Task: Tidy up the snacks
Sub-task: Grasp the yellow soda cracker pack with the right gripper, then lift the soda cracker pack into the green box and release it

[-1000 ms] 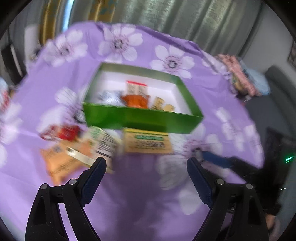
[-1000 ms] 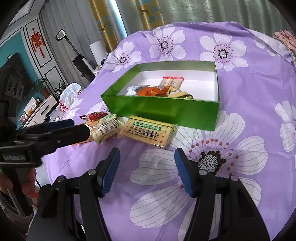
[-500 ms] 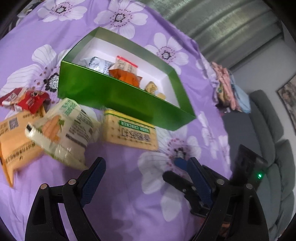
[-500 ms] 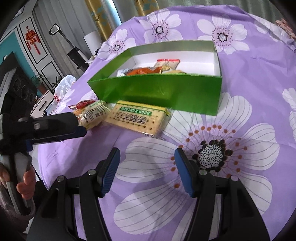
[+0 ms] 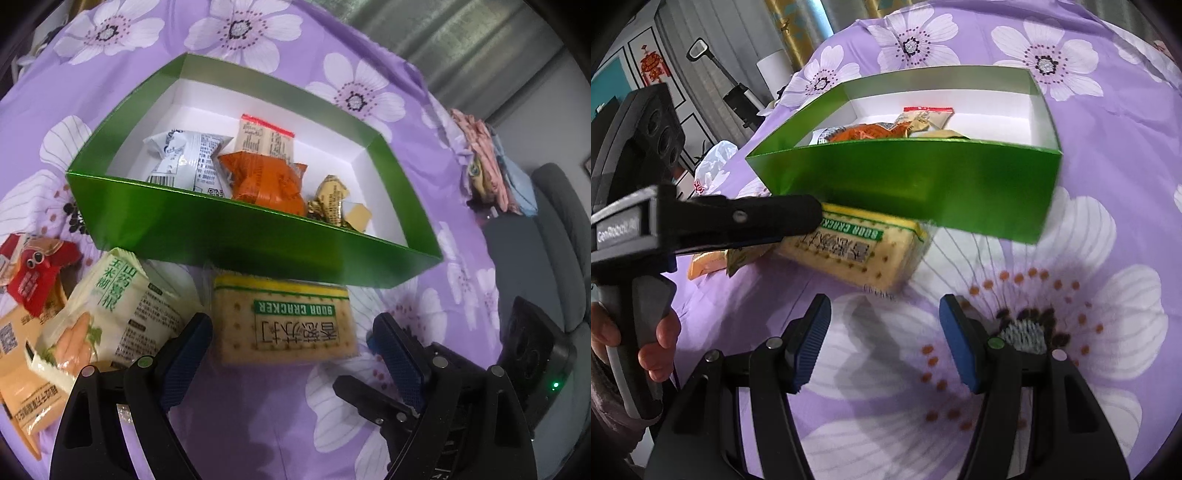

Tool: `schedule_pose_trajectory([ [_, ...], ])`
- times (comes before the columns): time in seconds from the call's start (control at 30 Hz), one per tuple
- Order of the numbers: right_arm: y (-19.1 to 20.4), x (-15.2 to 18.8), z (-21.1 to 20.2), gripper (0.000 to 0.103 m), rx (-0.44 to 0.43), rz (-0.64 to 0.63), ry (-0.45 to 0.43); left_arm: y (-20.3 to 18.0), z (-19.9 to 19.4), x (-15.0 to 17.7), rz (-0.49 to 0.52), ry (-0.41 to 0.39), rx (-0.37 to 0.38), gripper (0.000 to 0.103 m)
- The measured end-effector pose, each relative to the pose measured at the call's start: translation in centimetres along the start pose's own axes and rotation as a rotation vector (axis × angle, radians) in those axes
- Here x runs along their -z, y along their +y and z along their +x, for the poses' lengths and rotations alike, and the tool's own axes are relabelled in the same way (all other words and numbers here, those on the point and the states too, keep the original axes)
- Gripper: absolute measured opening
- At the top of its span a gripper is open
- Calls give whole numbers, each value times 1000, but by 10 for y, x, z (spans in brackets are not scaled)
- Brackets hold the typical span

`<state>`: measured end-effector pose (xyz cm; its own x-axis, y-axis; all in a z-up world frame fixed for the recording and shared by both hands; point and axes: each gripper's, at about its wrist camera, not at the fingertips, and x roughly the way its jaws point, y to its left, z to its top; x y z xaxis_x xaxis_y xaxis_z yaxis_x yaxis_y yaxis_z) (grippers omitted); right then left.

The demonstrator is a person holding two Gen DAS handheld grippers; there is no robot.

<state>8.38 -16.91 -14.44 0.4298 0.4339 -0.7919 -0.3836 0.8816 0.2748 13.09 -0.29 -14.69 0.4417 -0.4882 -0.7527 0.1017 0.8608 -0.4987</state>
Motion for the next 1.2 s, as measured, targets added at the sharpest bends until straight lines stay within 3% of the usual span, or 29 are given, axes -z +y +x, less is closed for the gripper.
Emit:
schedule_pose_trajectory([
  [0.17, -1, -12, 9, 64, -14, -7, 9, 2, 2, -3, -7, 15, -9, 89],
  [0.3, 1, -19, 19, 64, -32, -12, 21, 3, 7, 0, 0, 42, -24, 78],
  [0.37, 3, -21, 22, 64, -42, -11, 23, 3, 7, 0, 4, 41, -22, 77],
  [0.63, -3, -17, 16, 45, -53, 20, -9, -2, 3, 7, 36, 31, -31, 75],
  [1.2, 16, -5, -41, 39, 55, 1, -135, -36, -33, 24, 90, -48, 35, 75],
])
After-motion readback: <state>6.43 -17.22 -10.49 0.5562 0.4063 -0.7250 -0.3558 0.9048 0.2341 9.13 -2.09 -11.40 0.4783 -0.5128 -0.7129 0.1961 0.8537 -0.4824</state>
